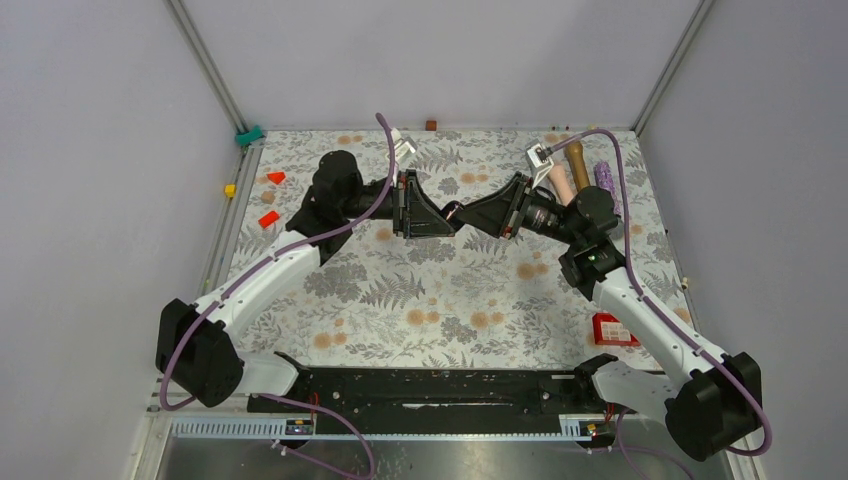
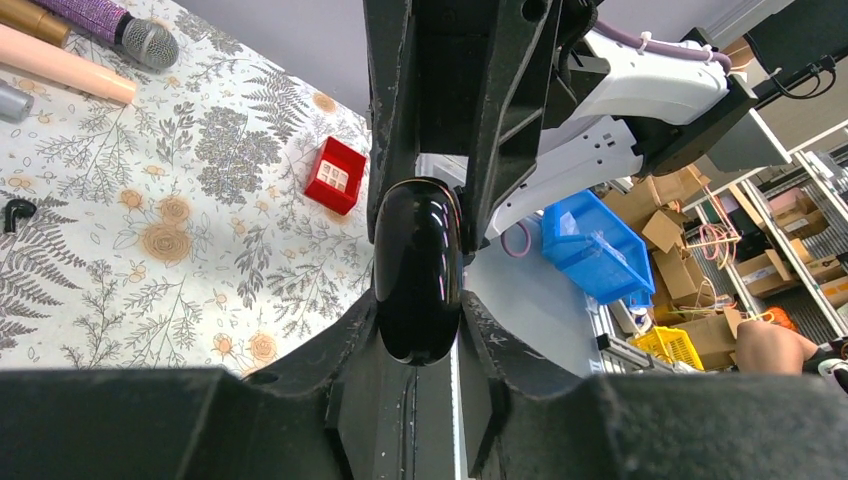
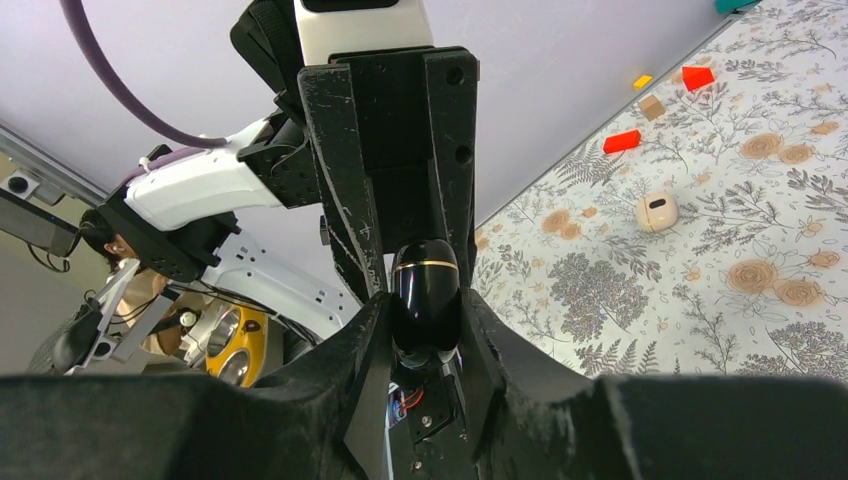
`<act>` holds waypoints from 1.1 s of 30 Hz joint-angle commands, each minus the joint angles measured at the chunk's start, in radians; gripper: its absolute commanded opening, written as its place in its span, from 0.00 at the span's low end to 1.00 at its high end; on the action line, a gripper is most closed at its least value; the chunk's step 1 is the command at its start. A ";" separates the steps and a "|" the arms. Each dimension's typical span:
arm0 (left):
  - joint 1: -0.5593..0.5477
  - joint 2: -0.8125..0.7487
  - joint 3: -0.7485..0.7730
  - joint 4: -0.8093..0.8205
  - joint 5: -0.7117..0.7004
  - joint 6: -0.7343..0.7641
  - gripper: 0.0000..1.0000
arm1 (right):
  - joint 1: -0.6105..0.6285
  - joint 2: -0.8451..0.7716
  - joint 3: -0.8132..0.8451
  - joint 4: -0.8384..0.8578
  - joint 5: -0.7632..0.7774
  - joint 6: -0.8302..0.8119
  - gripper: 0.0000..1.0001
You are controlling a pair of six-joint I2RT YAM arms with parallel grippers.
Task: Insert the wireless bluetooth earbuds into the charging case
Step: Pick up the charging case at the center of the board.
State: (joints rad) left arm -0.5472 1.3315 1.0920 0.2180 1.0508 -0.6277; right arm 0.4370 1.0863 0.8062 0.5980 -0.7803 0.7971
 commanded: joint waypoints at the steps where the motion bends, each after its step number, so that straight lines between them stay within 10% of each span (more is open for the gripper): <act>1: 0.001 -0.013 0.055 0.008 -0.018 0.037 0.16 | 0.009 -0.007 0.002 0.048 -0.011 -0.020 0.24; 7: 0.002 -0.018 0.117 -0.199 -0.001 0.222 0.12 | 0.008 -0.016 0.059 -0.057 -0.065 -0.106 0.58; 14: -0.002 -0.047 0.282 -0.839 -0.012 0.840 0.12 | -0.010 -0.071 0.241 -0.605 -0.171 -0.567 0.82; 21: -0.127 -0.014 0.368 -1.278 -0.225 1.212 0.10 | -0.011 -0.114 0.261 -0.801 -0.218 -0.884 0.83; 33: -0.281 0.014 0.315 -1.278 -0.411 1.216 0.08 | 0.120 -0.045 0.021 -0.483 -0.221 -0.807 0.78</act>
State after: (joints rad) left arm -0.8265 1.3357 1.3975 -1.0626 0.6979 0.5545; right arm 0.5213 1.0473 0.8600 -0.0025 -0.9813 0.0044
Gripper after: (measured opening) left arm 0.294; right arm 0.785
